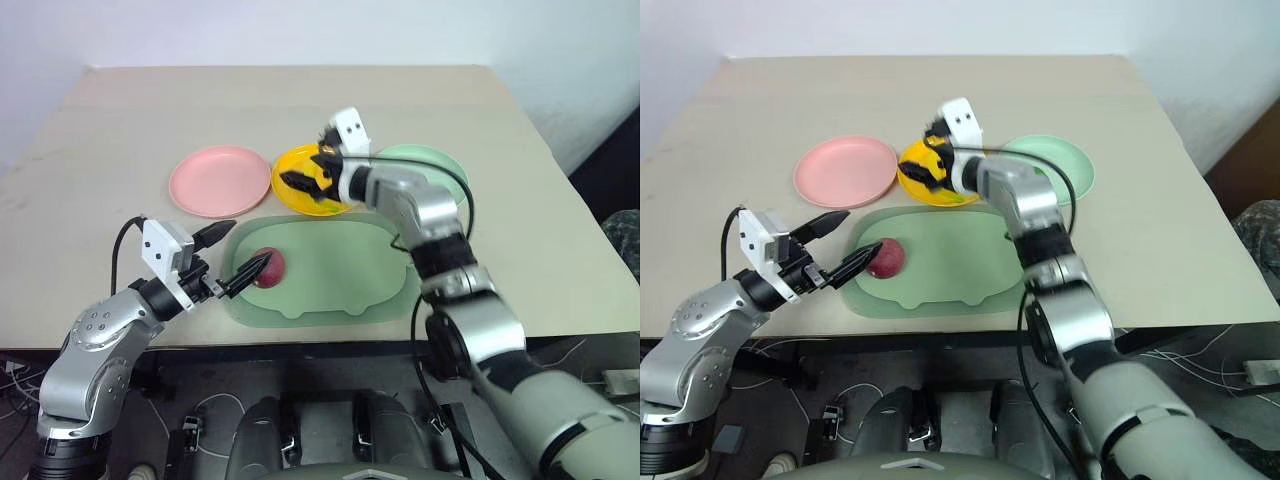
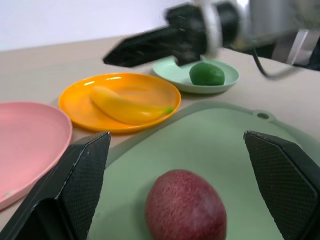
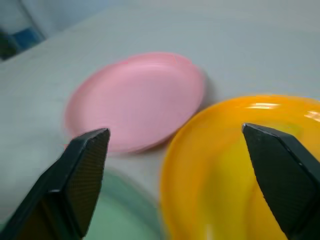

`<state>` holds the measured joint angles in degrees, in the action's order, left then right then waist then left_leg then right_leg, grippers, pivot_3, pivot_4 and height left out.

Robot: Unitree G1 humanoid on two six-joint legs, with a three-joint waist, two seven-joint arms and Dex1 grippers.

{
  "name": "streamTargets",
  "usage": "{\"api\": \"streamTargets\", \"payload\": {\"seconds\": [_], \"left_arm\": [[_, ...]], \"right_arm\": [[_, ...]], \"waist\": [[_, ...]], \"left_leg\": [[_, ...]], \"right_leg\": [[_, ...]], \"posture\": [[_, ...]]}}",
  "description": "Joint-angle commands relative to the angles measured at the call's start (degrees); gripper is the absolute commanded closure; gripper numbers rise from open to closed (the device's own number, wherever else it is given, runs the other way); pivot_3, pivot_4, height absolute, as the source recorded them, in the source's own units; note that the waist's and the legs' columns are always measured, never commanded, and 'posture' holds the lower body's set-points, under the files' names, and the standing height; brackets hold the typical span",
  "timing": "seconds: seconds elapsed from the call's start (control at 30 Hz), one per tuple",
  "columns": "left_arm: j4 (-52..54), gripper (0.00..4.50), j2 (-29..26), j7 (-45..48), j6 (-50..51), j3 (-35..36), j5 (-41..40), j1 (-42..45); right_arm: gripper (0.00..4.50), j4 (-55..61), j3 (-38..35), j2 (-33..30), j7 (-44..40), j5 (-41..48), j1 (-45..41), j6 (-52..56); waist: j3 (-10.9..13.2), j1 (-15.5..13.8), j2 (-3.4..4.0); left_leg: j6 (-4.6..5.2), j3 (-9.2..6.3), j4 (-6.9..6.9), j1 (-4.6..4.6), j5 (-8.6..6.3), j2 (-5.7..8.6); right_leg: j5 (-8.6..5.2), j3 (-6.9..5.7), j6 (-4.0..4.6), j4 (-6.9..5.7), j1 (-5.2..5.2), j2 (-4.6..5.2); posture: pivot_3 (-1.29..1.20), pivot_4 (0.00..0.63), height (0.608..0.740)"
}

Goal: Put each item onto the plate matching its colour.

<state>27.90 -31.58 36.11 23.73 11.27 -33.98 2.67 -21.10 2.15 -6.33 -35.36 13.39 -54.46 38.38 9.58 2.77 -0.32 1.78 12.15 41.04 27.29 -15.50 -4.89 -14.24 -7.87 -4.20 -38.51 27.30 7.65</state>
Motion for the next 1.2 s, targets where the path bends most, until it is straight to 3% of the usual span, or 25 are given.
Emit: {"api": "streamTargets", "payload": {"seconds": [0.03, 0.2, 0.37, 0.63, 1.2], "left_arm": [[2.9, 0.00, 0.2, -1.9, 2.3, -1.5, -0.6, 2.2], [1.7, 0.00, 0.4, -2.0, 3.5, -2.9, -0.4, 3.0], [-0.4, 0.00, 0.7, -1.5, 3.0, -4.3, 0.7, 2.5], [-5.7, 0.00, 1.8, -0.7, -0.7, -7.3, 6.2, 3.4], [-21.0, 0.00, 4.5, 4.1, -9.1, -12.4, 14.5, 7.4]], "right_arm": [[0.02, 20.9, -1.0, -2.7, -0.4, 5.5, 7.6, 7.2], [0.02, 38.0, -1.7, -5.5, 1.0, 11.1, 19.9, 14.3], [0.02, 44.1, -3.9, -7.7, 3.9, 13.7, 24.8, 18.5], [0.02, 45.1, -8.0, -12.3, 6.4, 15.7, 26.9, 19.6], [0.02, 43.3, -11.6, -15.2, 11.0, 17.0, 27.1, 19.7]], "waist": [[0.0, -0.4, 0.00], [0.0, -0.2, -0.01], [0.0, -0.3, -0.02], [0.0, -0.5, -0.03], [0.0, -0.5, -0.04]], "left_leg": [[-0.02, 0.01, 0.00, 0.00, 0.01, 0.00], [-0.05, -0.04, -0.01, -0.18, 0.00, 0.00], [-0.04, -0.03, -0.01, -0.22, 0.01, 0.01], [-0.05, -0.05, 0.00, -0.22, 0.00, 0.03], [-0.01, -0.06, 0.01, -0.24, 0.02, 0.03]], "right_leg": [[0.00, 0.00, 0.00, -0.01, 0.00, 0.00], [0.01, 0.01, 0.00, -0.02, -0.13, -0.01], [0.01, 0.03, 0.01, -0.03, -0.14, -0.01], [0.01, 0.03, 0.01, 0.03, -0.18, 0.00], [0.01, 0.04, 0.00, 0.02, -0.20, 0.01]], "posture": [[0.00, 0.150, 0.695], [0.00, 0.150, 0.695], [0.00, 0.150, 0.695], [0.00, 0.150, 0.695], [0.00, 0.150, 0.695]]}}
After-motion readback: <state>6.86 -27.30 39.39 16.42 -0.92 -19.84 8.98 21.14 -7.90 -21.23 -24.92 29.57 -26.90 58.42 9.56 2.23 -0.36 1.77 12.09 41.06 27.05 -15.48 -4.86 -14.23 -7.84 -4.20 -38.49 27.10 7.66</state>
